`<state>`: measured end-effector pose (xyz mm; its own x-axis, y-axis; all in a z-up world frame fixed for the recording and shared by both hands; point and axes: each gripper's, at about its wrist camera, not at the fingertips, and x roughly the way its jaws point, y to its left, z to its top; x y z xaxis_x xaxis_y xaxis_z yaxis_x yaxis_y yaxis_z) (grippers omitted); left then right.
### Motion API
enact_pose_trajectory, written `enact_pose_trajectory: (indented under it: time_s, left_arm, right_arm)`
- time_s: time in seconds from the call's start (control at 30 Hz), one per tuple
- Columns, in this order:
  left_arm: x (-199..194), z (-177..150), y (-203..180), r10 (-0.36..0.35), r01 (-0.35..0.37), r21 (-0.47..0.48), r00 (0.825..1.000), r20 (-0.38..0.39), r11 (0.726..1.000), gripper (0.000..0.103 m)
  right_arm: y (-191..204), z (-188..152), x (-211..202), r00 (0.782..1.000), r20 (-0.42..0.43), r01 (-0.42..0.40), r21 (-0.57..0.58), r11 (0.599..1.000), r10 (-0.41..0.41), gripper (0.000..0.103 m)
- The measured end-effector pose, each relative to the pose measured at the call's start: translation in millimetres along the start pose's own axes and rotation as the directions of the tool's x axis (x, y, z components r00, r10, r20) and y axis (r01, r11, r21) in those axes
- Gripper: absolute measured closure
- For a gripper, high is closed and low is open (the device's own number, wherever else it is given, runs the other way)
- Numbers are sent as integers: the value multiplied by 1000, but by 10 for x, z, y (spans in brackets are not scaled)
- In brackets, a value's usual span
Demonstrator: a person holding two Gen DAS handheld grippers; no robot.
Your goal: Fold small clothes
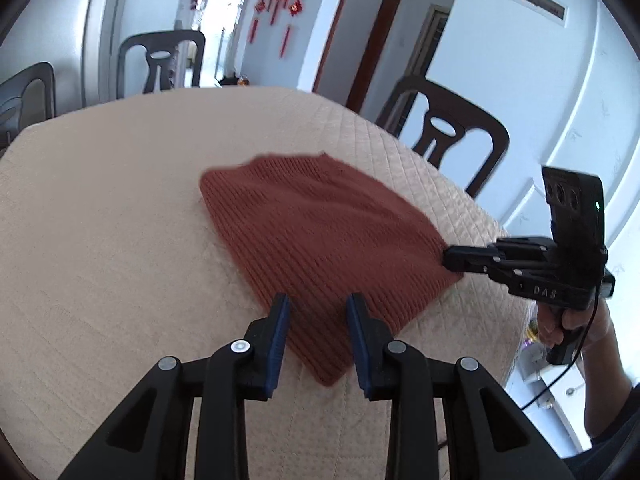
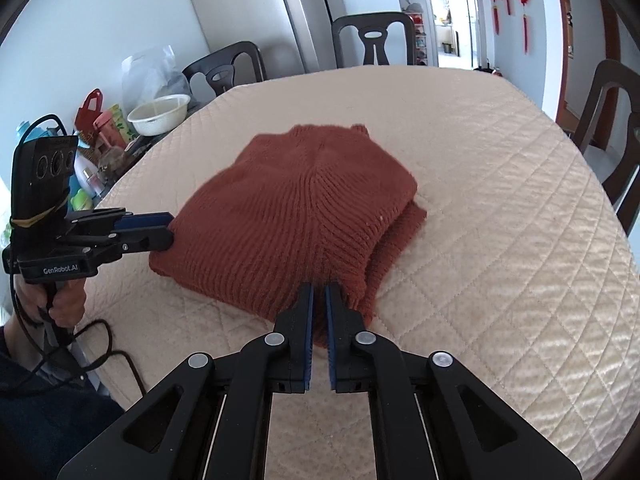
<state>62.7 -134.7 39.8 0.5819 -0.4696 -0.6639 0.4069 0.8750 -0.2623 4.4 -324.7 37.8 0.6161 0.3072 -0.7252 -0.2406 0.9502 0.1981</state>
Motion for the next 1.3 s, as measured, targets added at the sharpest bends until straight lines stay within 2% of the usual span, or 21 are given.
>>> enact_pose_trajectory:
  time_s: [0.13,0.2,0.27,0.53,0.7,0.8,0.9,1.2,1.3]
  left_arm:
    - [20,175,79,43,-41,-50,998,44,998,71]
    - [130,191,80,74,-73,-53,997,27,996,71]
    - [278,157,59,92,-93,-47,995,-22,995,71]
    - [212,233,-59,144,-143,-19,989,19,989,71]
    - [281,279,-56,155,-155,-22,988,7,988,71]
    - [341,264,-56,158,-158,-20,987,-7,987,71]
    - [343,265,-69,161,-161,-16,987,-4,987,71]
    - [303,318,18,159,-158,-55,987,16,986,71]
    - [390,338,82,149,-149,-62,989,0,987,71]
  right_arm:
    - [-55,161,23,998,70,-15,63,998,10,91]
    - [-123,183,157,999,47,-14,104,995,9,91]
    - [-187,161,272,1000,16,-12,132,991,10,91]
    - [-248,251,150,997,68,-37,183,982,24,91]
    - [-263,297,197,995,88,-52,198,979,35,91]
    - [-309,260,332,999,43,-24,215,976,15,91]
    - [-363,228,332,998,54,-46,244,969,33,91]
    - [-372,299,240,996,90,-45,256,966,23,91]
    - [-413,313,381,999,46,-18,263,965,6,91]
